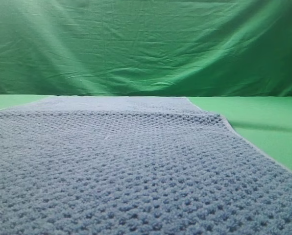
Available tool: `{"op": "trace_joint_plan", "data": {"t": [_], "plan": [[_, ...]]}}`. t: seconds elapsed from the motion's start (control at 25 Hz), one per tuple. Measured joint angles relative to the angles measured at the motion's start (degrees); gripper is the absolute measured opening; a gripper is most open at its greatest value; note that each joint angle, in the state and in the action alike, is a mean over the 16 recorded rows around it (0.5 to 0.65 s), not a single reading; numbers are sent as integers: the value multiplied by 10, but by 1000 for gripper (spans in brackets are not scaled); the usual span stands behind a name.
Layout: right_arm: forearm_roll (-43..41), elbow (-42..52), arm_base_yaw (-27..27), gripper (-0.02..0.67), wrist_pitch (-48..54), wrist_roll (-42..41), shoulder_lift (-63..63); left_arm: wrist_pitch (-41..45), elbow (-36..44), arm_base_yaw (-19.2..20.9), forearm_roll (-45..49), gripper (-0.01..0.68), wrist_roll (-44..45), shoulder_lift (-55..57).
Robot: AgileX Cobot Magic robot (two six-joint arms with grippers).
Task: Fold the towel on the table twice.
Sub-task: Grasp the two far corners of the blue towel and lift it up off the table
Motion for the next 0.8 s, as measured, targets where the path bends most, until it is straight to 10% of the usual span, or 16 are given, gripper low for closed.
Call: {"op": "trace_joint_plan", "data": {"t": [0.8], "plan": [[-9,-202,52,0,148,-110,234,177,-157,-70,46,0,20,167]]}}
